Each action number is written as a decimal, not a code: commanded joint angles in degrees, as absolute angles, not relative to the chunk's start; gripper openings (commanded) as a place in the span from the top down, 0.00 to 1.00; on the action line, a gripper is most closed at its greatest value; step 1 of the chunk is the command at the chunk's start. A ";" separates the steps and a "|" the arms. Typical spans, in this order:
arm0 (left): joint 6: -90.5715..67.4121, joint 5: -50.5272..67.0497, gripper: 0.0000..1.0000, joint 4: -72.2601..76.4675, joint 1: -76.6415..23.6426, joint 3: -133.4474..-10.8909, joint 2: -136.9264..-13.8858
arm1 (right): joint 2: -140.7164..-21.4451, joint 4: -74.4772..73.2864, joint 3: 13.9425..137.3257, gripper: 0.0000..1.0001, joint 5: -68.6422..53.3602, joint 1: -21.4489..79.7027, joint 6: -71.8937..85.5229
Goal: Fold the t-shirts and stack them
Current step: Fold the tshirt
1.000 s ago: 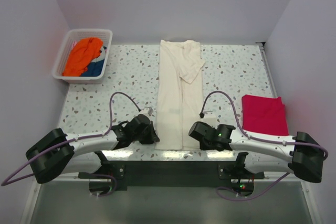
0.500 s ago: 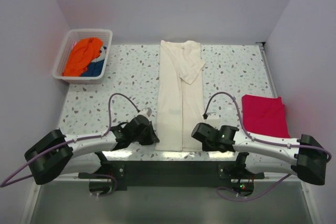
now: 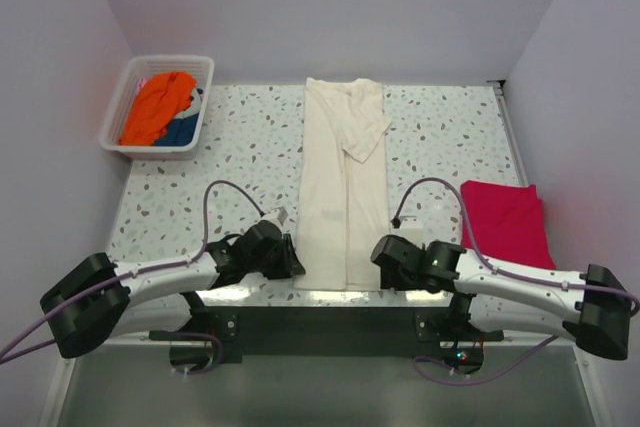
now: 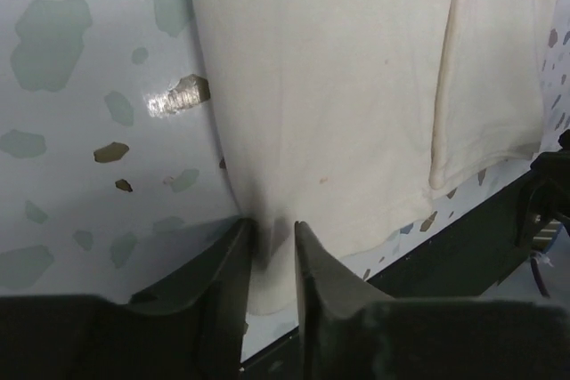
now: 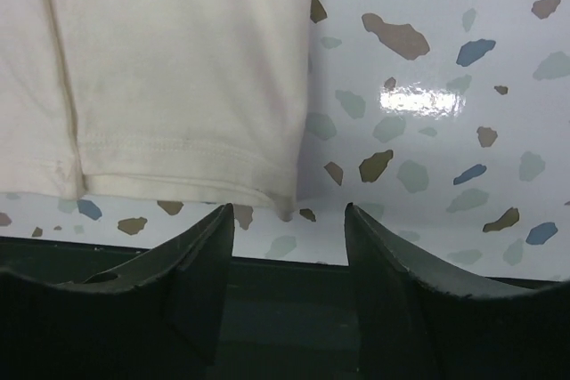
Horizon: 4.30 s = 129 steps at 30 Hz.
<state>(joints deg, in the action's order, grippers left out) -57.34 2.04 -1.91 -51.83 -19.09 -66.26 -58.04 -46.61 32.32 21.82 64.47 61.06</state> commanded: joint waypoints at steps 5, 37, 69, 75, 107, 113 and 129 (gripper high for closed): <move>-59.32 1.23 0.53 -18.89 -52.12 -21.09 -60.82 | -46.24 -51.68 31.38 0.44 22.94 64.34 66.44; -63.37 5.45 0.82 -8.97 -52.47 -15.56 -66.00 | -50.62 -34.81 21.09 0.87 15.82 58.98 66.10; -48.87 -1.32 1.00 -21.28 -45.18 -44.55 -69.69 | -65.72 -39.49 50.01 1.00 24.54 54.60 48.00; -47.64 -0.26 1.00 -15.65 -39.47 -50.18 -79.09 | -74.52 -33.15 56.23 1.00 20.83 43.43 41.67; -40.08 4.48 1.00 -14.15 -23.29 -81.56 -111.79 | -102.74 -19.51 73.47 1.00 2.11 18.90 35.60; -39.64 4.66 1.00 -14.68 -22.68 -83.85 -114.43 | -104.85 -18.64 75.67 1.00 0.09 16.79 35.33; -35.16 13.17 0.61 -9.06 -18.64 -86.57 -116.37 | -108.72 -17.14 79.98 0.89 -3.78 13.01 34.63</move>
